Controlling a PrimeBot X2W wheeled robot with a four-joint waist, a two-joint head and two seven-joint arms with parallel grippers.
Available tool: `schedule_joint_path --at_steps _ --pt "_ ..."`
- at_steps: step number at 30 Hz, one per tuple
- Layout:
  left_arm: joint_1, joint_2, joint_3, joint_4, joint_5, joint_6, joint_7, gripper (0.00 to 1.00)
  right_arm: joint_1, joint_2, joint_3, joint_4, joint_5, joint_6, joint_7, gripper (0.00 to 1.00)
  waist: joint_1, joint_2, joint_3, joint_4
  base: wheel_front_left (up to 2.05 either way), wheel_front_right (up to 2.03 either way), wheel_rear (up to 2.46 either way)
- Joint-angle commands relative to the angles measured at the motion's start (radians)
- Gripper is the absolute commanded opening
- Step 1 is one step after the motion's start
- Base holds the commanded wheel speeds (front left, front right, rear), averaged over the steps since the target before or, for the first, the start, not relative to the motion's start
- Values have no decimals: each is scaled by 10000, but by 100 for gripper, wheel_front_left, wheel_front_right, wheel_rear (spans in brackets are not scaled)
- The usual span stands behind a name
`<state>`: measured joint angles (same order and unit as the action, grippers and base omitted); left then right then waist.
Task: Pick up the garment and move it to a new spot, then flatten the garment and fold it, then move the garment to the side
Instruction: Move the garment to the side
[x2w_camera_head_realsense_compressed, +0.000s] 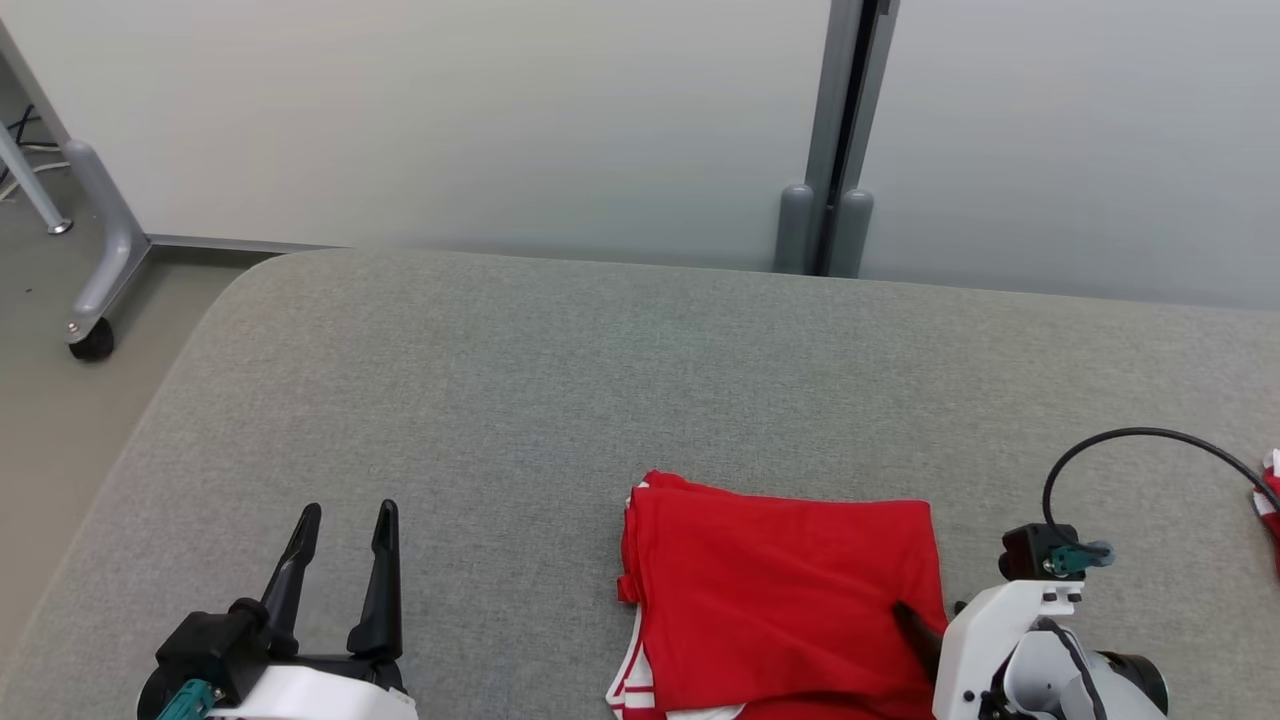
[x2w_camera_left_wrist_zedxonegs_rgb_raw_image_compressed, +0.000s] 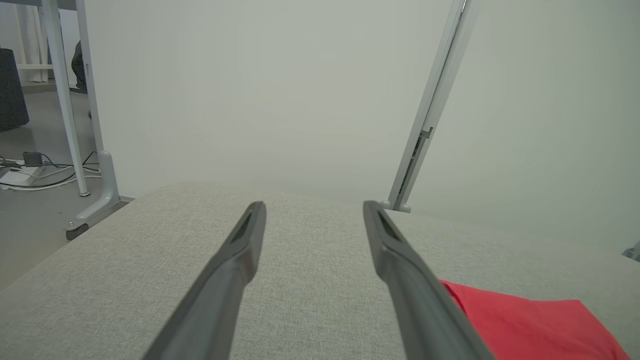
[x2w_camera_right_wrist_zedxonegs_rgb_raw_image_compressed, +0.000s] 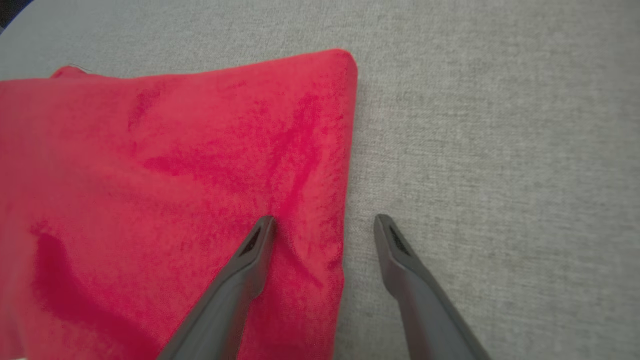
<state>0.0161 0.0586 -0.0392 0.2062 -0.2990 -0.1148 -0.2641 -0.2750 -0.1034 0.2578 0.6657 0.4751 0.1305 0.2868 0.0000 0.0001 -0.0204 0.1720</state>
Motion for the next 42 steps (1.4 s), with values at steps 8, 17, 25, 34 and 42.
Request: schedule_joint_path --at_steps 8,17,25,34,42 --pt "-179 78 8 30 100 -84 5 100 311 359 -222 478 264 7 641 49 0 -1 146 325 0 0 0" --pt "-183 95 -86 63 194 -104 5 100 50 129 -82 -53 204 5 -185 0 0 -1 41 133 0 0 0" --pt "-287 89 -404 -224 313 -128 6 100 -248 -267 179 -520 9 4 -765 0 0 -1 70 -571 0 0 0" --pt "-409 22 -807 -472 209 -140 5 100 -698 -939 630 -1314 -79 4 -775 0 0 -1 239 -2119 0 0 0" --pt "-757 -22 -1391 -475 202 -135 7 100 -1190 -1486 930 -1900 81 4 -778 0 0 -1 535 -3524 0 0 0"
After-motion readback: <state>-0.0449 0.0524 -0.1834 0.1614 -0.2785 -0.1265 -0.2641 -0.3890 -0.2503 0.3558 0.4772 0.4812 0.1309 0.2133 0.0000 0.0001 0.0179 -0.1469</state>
